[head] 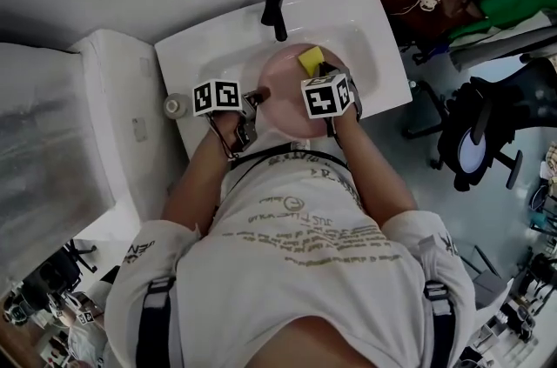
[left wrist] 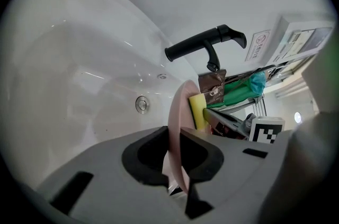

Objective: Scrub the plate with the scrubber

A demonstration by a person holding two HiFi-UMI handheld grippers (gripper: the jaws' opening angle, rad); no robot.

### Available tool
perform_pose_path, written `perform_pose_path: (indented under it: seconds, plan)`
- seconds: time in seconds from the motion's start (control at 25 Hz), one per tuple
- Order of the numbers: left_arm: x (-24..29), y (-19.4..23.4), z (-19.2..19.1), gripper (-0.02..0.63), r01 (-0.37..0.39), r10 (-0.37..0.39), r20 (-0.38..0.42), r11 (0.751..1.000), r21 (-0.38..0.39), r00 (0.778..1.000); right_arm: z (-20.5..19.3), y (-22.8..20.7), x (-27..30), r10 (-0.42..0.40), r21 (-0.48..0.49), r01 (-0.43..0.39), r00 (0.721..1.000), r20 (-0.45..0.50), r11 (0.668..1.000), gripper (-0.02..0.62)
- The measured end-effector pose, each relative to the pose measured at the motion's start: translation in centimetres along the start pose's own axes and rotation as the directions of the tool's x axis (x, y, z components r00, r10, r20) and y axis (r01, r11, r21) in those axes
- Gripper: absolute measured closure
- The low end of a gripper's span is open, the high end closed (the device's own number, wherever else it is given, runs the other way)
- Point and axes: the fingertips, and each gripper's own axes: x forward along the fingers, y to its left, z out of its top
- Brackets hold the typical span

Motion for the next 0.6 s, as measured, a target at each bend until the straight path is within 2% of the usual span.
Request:
perform_pose_path:
  seconds: [0.24,0.44,0.6]
  plan:
    - [-0.5,0.4,0.3,0.565,-0.019,0.019,0.021,1.000,0.005,1.000,2.9,4.7,1.0,0.090,-0.102,-0.085,0.995,0.039,0.991,0.558]
    - [-1.2,1.0,0.9,0.565,-0.042,0.041,0.037,0.999,0.026,0.998,3.9,8.7,0.7,0.185,-0.211,-0.168,0.981,0.060,0.963,0.558]
    - [-1.5,1.1,1.1,0.565,-0.039,0.038,0.047,0.999,0.022,0.998,3.8,10.3,0.2,0.226,-0.257,-0.203,0.972,0.064,0.945,0.558]
